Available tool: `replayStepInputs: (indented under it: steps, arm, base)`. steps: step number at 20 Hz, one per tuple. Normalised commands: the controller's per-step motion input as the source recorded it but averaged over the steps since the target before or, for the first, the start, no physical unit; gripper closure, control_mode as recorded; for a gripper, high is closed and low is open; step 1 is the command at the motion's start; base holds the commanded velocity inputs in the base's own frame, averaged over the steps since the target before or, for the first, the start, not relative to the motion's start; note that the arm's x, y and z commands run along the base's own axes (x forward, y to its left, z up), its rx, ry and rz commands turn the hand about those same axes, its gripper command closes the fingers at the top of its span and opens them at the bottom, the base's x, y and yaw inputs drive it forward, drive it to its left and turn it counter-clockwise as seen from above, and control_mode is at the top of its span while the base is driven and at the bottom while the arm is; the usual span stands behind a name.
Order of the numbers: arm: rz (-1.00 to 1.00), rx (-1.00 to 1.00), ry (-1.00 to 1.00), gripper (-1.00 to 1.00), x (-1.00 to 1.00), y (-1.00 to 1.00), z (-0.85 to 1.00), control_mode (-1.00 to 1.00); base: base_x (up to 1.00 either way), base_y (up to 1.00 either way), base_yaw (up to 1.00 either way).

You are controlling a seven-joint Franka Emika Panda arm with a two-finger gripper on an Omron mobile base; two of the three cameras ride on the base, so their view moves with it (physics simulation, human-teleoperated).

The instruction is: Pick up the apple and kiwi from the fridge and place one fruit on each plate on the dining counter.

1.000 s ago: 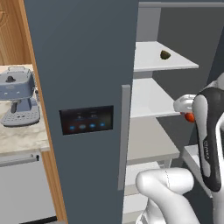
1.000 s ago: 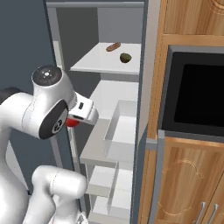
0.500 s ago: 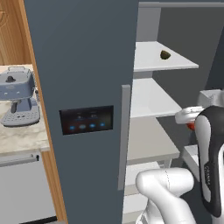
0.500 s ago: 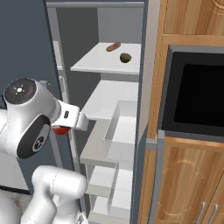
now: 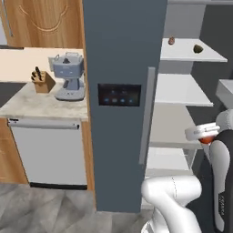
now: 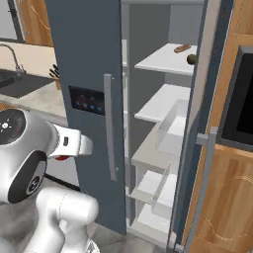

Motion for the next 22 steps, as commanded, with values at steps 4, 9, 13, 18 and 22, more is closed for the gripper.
replayStepInputs:
  steps: [4,9,13,18,22]
  arm:
    - [0.00,0.00,0.00,1.00,0.00,0.00,0.00,1.00]
    - [0.00,0.00,0.00,1.00,0.00,0.00,0.00,1.00]
    - [0.00,0.00,0.00,1.00,0.00,0.00,0.00,1.00]
    - [0.00,0.00,0.00,1.00,0.00,0.00,0.00,1.00]
    - [0.00,0.00,0.00,1.00,0.00,0.00,0.00,1.00]
  base:
    - [-0.82,0.38,0.48]
    - [-0.81,0.44,0.50]
    - [-0.78,0.43,0.53]
    - [-0.77,0.41,0.54]
    - [-0.79,0.40,0.53]
